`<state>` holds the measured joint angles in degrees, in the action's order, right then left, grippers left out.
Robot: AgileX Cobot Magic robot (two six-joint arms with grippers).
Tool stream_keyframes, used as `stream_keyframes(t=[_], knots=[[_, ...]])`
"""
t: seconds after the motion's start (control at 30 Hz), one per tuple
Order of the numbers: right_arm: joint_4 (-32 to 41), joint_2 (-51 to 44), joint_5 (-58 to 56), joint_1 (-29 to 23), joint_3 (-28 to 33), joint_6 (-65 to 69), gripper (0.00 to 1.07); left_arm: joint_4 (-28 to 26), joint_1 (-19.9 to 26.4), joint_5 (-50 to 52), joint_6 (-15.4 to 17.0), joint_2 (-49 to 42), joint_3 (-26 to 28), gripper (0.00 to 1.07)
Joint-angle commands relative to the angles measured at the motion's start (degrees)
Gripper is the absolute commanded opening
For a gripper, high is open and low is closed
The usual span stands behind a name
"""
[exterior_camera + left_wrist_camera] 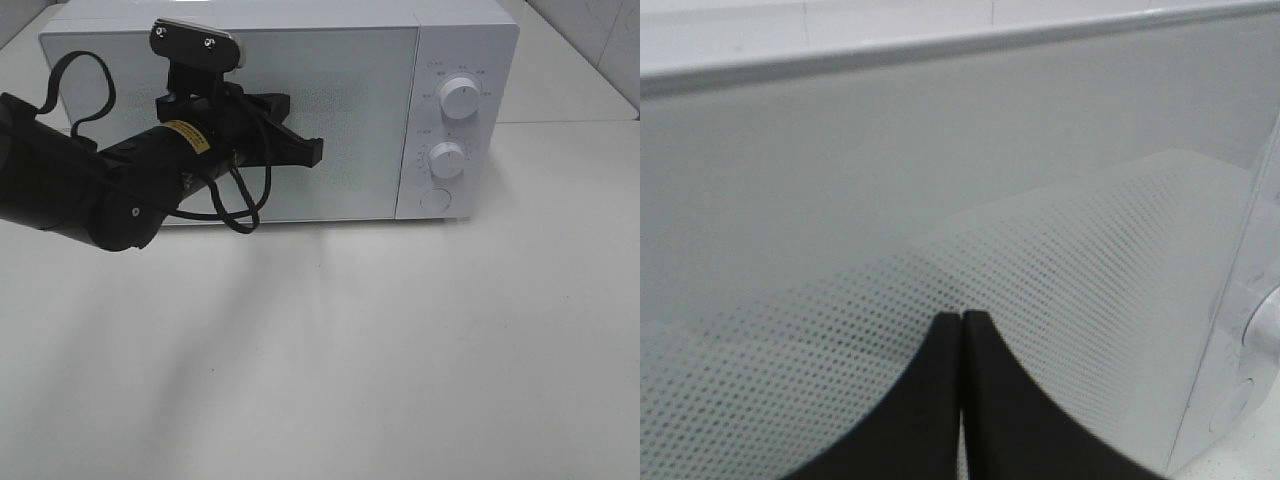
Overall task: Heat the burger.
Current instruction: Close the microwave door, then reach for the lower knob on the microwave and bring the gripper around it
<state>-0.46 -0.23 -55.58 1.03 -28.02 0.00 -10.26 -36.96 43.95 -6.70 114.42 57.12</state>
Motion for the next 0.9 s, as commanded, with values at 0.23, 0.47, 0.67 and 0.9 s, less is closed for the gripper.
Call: stream_keyframes(t=[0.23, 0.47, 0.67, 0.9], knots=[[-0.1, -1.7, 0.4, 0.2, 0.1, 0.0, 0.38, -7.4, -0.4, 2.9, -0.3, 0.4, 4.4, 0.00], [-0.1, -1.7, 0.4, 0.2, 0.1, 0.0, 0.38, -7.2, -3.3, 2.1, -3.3, 0.2, 4.4, 0.00], [-0.1, -1.7, 0.4, 0.2, 0.1, 0.0, 0.38, -7.2, -6.4, -1.4, -6.0, -0.9, 3.9, 0.00], [-0.1, -1.7, 0.4, 0.2, 0.1, 0.0, 0.38, -7.3, -10.8, -2.9, -6.3, -5.6, -1.0, 0.00]])
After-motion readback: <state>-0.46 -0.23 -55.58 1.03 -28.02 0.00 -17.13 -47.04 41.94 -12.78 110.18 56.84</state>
